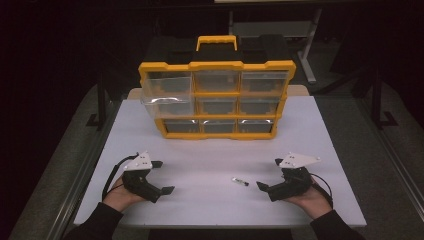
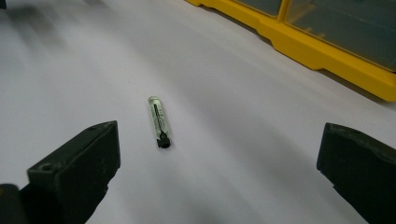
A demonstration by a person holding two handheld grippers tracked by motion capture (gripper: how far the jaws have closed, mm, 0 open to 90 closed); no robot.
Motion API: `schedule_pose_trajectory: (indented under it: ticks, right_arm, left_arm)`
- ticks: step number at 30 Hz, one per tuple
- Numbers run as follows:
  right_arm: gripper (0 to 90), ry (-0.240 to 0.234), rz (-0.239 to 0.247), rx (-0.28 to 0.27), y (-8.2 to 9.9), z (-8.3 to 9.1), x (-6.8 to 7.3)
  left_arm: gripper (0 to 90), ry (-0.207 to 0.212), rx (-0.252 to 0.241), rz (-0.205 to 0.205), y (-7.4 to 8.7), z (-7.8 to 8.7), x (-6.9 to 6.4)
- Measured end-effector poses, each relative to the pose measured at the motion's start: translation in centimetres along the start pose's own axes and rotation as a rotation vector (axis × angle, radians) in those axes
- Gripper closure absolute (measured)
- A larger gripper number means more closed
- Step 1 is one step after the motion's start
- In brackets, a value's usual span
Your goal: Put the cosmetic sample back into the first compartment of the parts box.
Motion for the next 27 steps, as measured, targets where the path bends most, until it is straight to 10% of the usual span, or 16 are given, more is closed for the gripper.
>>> schedule_pose_trajectory:
  ticks: [27]
  right_arm:
    - [0.0, -0.021, 0.025, 0.014, -2.1, -1.2, 0.4]
  left_arm:
    - [0.0, 0.026, -0.020, 0.013, -0.1, 0.0, 0.1]
Point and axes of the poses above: each handheld gripper's, and its own axes: z roughly backward along the jaws, y roughly out of its underside, x roughly to its left, the point moved 6 cm from there along -z, roughly forward along the jaws, and after that the axes turned 13 degrees about -z, right-handed, at the moved point
